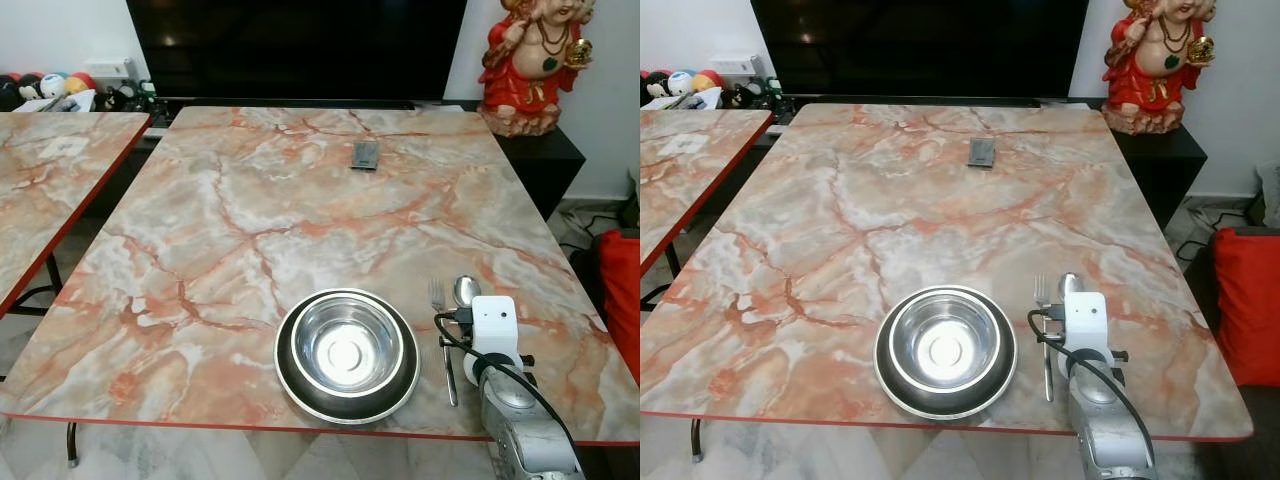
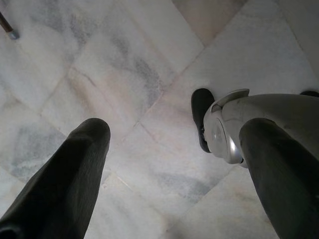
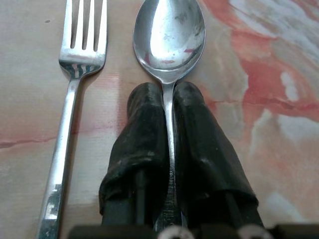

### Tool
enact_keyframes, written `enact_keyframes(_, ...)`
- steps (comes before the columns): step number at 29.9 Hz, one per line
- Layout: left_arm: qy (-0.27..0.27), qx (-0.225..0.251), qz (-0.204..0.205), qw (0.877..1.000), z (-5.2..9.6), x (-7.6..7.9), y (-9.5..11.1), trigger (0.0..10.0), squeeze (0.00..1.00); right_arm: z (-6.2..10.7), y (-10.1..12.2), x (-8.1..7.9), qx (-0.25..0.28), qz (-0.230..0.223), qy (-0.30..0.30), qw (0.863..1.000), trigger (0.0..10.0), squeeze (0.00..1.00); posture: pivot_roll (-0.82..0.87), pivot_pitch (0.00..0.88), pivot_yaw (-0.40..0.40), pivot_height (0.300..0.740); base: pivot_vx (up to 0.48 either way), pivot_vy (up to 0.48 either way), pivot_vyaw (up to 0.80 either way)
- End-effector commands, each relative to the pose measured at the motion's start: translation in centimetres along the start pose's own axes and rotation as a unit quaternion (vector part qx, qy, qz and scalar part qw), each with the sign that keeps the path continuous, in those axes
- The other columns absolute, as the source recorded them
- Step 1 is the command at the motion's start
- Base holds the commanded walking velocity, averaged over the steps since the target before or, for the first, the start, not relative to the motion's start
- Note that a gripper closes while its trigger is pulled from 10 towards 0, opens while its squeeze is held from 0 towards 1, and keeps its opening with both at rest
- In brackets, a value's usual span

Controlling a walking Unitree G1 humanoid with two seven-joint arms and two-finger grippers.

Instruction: Setting the table

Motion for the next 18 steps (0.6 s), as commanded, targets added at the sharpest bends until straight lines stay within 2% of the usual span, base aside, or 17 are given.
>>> enact_keyframes(1,-0.003,-0.016,0.000,1.000,0.27,-0.02,-1.08,10.0,0.00,0.18,-0.91,0.03,-0.019,-0.010,-0.002,1.000,10.0,0.20,0.01,0.112,0.008,0.740,0.000,0.000,0.00)
enact_keyframes(18,-0.002,-0.007,-0.002,1.000,-0.02,0.19,-0.20,10.0,0.00,0.25,-0.94,-0.13,-0.022,-0.008,-0.003,1.000,10.0,0.20,0.01,0.115,0.009,0.740,0.000,0.000,0.00)
Point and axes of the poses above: a point about 5 cm out from each wrist's last joint towards the gripper, its own z axis pointing back from the gripper into the wrist, its own y axis along the axis of the wrist's last joint, x = y × z, the point moved 6 cm from there along -z, pointing out of the wrist towards the gripper, and after that the axes turned 7 degrees about -z, right-handed, at the moved point
